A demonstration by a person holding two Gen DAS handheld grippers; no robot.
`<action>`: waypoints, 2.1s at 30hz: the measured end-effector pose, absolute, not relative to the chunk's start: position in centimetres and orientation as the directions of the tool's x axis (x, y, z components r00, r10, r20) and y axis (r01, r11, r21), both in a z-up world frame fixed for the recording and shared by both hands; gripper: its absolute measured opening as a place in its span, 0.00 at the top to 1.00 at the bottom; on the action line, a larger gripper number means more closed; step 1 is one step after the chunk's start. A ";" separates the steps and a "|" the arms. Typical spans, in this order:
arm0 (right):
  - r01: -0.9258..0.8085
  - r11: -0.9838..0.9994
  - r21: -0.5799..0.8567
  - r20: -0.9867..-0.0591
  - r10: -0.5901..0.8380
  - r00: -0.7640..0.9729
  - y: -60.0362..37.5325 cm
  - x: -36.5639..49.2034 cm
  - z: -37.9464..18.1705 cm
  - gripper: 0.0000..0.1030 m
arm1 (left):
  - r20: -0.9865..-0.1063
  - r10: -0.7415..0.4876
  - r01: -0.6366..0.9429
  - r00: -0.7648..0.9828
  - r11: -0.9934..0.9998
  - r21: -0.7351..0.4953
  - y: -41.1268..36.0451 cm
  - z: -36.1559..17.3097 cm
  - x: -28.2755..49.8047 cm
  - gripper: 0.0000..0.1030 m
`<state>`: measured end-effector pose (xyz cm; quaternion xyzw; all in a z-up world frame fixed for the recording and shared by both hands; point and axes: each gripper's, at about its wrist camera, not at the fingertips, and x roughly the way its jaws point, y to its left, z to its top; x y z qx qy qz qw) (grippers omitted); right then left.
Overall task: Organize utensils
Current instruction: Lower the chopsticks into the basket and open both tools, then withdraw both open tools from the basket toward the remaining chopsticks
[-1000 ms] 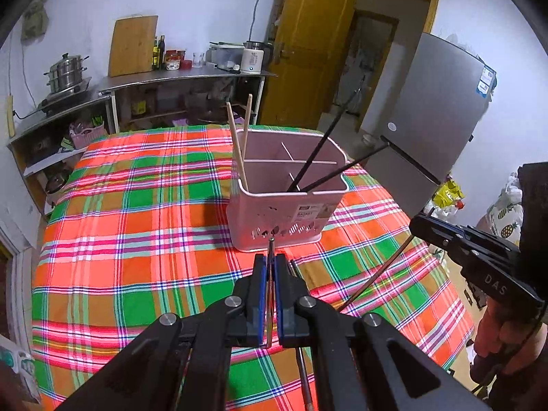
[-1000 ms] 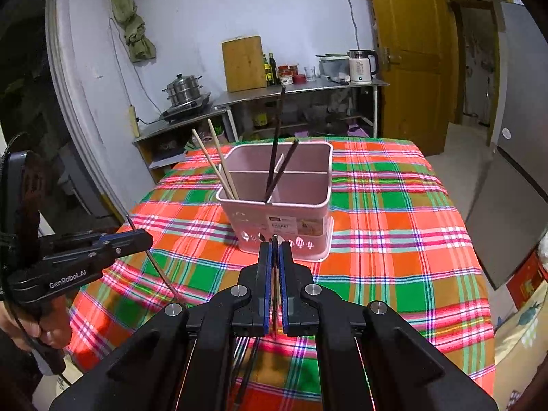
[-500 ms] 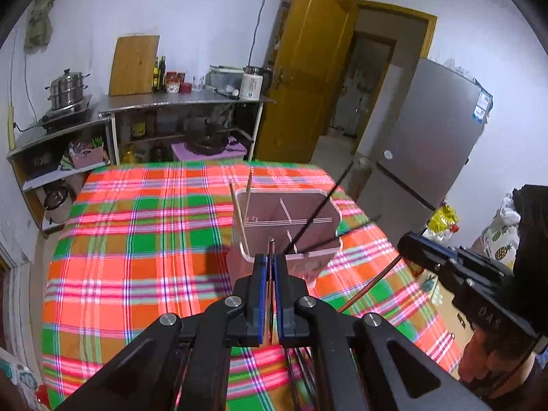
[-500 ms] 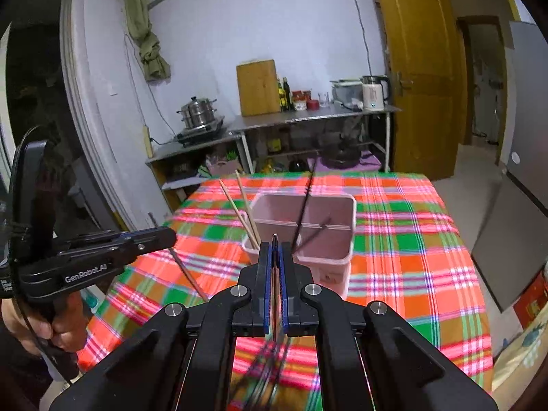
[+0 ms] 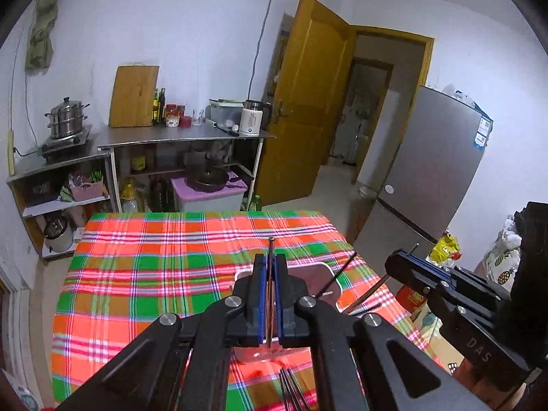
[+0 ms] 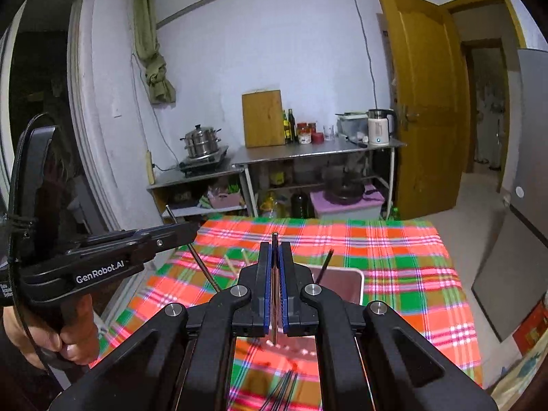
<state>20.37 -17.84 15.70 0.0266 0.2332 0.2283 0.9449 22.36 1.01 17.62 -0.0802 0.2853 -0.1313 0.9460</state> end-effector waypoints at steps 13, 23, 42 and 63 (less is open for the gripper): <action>-0.374 0.911 0.175 -0.443 0.412 0.796 -18.0 23.7 14.3 0.96 | -0.526 -0.279 0.172 0.804 0.955 -0.243 1.2 14.8 26.2 0.96; -0.377 0.911 0.164 -0.514 0.406 0.756 -16.9 24.7 11.4 0.96 | -0.569 -0.288 0.165 0.770 0.952 -0.257 1.4 11.0 26.8 0.96; -0.386 0.911 0.146 -0.570 0.396 0.720 -16.5 24.9 9.5 0.91 | -0.584 -0.266 0.151 0.767 0.959 -0.240 2.2 9.7 25.9 0.94; -0.327 0.925 0.194 -0.508 0.380 0.773 -22.2 17.8 10.7 0.87 | -0.560 -0.261 0.169 0.786 0.963 -0.210 1.4 9.9 17.5 0.94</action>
